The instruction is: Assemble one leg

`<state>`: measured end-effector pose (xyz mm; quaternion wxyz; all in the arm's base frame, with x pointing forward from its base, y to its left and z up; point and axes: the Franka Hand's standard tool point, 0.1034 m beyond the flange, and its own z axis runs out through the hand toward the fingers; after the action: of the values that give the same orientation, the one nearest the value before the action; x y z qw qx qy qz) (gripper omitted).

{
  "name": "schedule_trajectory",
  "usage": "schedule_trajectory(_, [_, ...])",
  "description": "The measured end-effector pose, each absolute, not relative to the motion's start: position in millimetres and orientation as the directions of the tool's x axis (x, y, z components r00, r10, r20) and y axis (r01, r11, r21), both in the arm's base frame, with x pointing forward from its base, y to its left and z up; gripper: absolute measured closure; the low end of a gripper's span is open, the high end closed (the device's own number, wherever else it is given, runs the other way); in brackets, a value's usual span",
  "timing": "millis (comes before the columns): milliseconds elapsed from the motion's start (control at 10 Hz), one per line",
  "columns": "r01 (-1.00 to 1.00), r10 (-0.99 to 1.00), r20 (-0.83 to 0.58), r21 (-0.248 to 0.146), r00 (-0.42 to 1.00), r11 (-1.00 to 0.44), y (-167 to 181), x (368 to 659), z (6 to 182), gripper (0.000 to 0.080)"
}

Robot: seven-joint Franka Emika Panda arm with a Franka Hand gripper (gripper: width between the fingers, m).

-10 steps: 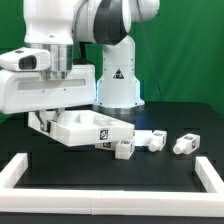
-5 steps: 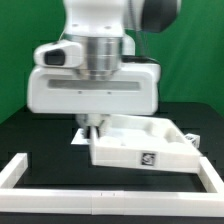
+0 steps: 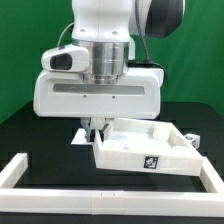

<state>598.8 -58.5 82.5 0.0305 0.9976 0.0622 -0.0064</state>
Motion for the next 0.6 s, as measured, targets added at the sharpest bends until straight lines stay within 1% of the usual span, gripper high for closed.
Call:
schedule_trajectory(100, [0.123, 0.121, -0.036, 0.056, 0.992, -0.991, -57.0, 584.9, 70.7, 0.0751])
schedule_trajectory(300, [0.095, 0.092, -0.057, 0.054, 0.994, -0.994, -52.0, 577.7, 56.7, 0.0751])
schedule_trajectory(400, [0.073, 0.070, -0.065, 0.053, 0.995, -0.996, -44.4, 578.1, 55.2, 0.0751])
schedule_trajectory(600, [0.028, 0.023, -0.085, 0.058, 0.996, -0.998, -36.5, 593.1, 55.0, 0.0751])
